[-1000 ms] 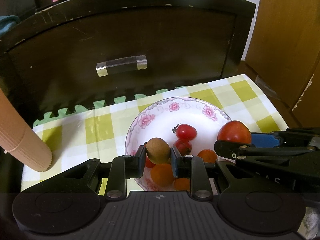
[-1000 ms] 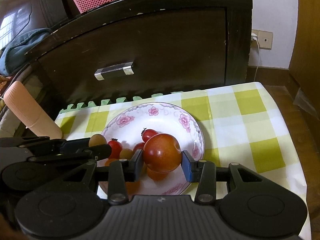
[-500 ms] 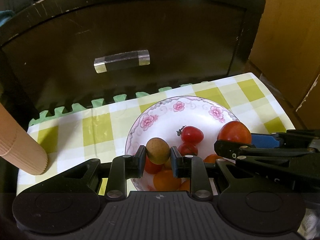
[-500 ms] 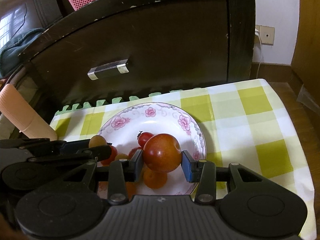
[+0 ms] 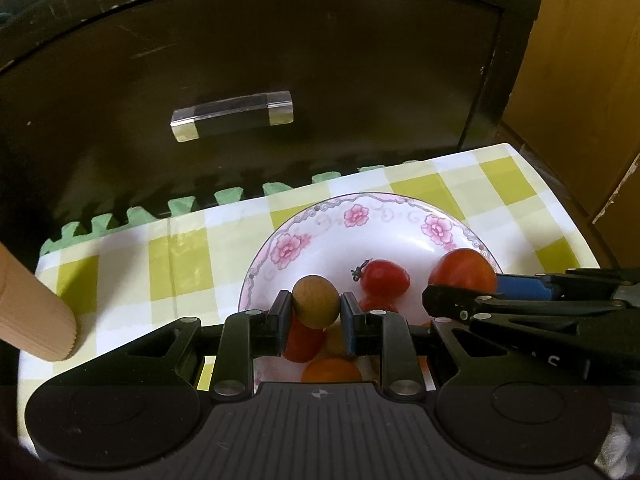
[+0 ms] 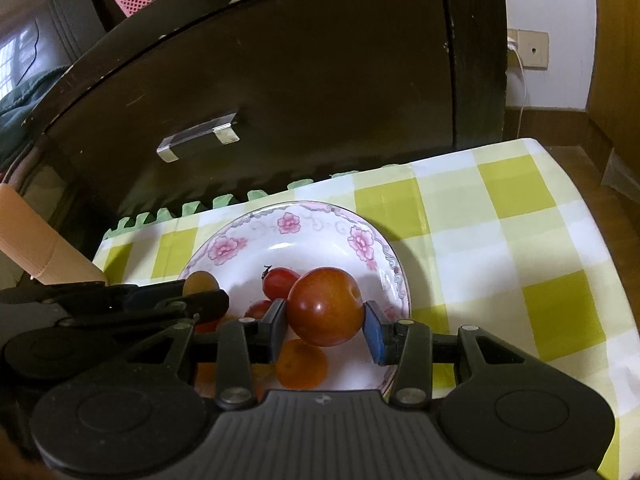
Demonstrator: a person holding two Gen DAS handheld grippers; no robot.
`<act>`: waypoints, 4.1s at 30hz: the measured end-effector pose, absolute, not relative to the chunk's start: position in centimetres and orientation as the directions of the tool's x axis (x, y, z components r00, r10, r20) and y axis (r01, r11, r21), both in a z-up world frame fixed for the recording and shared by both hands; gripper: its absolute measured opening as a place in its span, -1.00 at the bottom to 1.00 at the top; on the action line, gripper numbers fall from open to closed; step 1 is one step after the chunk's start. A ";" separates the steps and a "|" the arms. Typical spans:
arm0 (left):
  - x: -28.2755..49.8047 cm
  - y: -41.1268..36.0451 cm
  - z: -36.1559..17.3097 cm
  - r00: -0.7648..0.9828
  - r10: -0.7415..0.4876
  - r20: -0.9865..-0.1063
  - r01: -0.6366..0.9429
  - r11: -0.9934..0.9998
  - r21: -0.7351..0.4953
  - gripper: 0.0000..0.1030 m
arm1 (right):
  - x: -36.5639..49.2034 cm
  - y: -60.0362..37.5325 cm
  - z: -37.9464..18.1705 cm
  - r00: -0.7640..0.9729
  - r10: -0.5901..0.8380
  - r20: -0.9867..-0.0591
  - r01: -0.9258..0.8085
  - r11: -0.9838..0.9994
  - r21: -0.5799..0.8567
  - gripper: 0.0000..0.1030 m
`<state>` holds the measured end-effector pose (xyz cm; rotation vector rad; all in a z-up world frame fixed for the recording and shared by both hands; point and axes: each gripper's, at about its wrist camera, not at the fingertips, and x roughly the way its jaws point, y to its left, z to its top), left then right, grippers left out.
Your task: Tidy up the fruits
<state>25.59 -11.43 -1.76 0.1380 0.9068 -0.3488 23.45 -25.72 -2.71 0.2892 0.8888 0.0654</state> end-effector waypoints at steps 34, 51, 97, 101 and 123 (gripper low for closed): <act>25.0 -10.0 0.1 0.606 -0.226 -0.763 0.310 0.950 -0.035 0.24 | 22.3 -25.9 -1.2 0.653 0.199 -0.731 0.102 0.933 0.346 -0.18; 19.8 -8.4 2.5 0.693 -0.174 -0.700 0.266 0.964 0.023 0.71 | 17.2 -24.5 2.3 0.661 0.133 -0.738 0.107 0.957 0.268 -0.11; 5.6 -4.3 1.8 0.685 -0.103 -0.721 0.231 0.970 0.081 1.00 | 2.2 -20.5 3.7 0.645 0.127 -0.753 0.100 0.964 0.248 -0.08; 4.6 -4.3 1.8 0.681 -0.094 -0.726 0.235 0.967 0.095 1.00 | 1.2 -19.8 3.5 0.633 0.113 -0.766 0.098 0.969 0.225 -0.08; 2.0 -4.0 1.6 0.655 -0.115 -0.746 0.260 0.962 0.079 0.99 | -1.8 -18.7 2.6 0.592 0.109 -0.798 0.104 0.972 0.210 -0.08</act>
